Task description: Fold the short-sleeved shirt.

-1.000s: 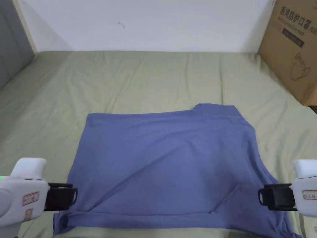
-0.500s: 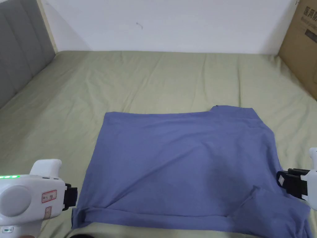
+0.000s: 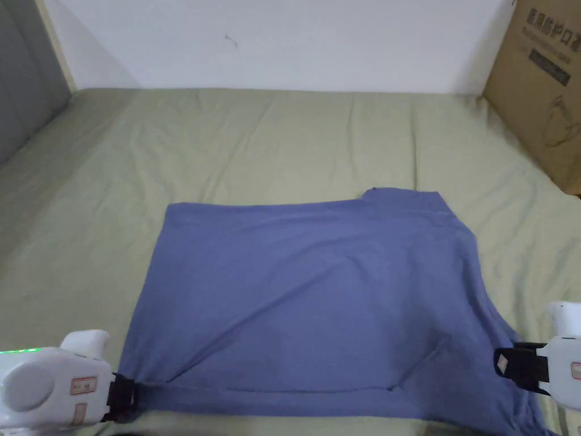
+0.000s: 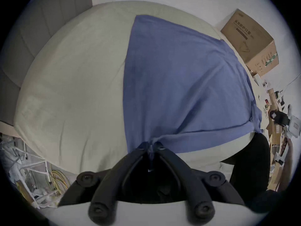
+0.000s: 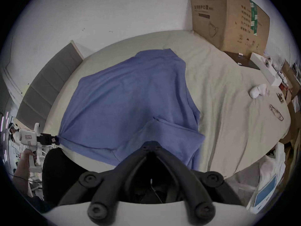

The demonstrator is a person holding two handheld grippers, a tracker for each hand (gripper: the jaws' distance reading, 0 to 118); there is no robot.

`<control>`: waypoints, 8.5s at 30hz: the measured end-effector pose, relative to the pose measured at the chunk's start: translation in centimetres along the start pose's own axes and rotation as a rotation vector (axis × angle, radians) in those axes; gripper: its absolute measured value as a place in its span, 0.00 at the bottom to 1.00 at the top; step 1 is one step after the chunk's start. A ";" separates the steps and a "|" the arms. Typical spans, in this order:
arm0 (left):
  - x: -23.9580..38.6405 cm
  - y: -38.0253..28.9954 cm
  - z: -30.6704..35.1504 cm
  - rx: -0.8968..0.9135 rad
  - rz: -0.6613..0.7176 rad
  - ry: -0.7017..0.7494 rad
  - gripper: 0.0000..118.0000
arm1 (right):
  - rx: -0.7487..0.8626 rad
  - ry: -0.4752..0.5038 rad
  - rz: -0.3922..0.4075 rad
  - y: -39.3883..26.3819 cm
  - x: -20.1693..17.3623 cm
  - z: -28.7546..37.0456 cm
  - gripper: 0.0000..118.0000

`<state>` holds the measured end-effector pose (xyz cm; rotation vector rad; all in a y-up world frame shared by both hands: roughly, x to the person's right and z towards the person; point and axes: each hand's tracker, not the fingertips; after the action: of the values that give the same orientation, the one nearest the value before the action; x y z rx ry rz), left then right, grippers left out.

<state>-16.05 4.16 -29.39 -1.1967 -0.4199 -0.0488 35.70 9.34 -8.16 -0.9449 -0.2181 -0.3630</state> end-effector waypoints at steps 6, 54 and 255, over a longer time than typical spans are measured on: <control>1.0 -1.2 3.2 0.068 0.023 -0.030 0.04 | -0.231 -0.110 -0.068 -0.5 4.3 -3.2 0.15; 0.0 17.5 -5.2 0.174 -0.009 -0.038 0.13 | -0.219 -0.057 -0.107 19.2 3.8 -14.5 0.12; -0.7 25.9 -3.7 0.096 -0.024 -0.116 0.03 | -0.070 -0.003 -0.126 27.6 6.4 -15.5 0.00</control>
<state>-9.03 10.38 -53.83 -1.1026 -0.5327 0.0197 52.85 10.03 -35.52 -1.0034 -0.2700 -0.4880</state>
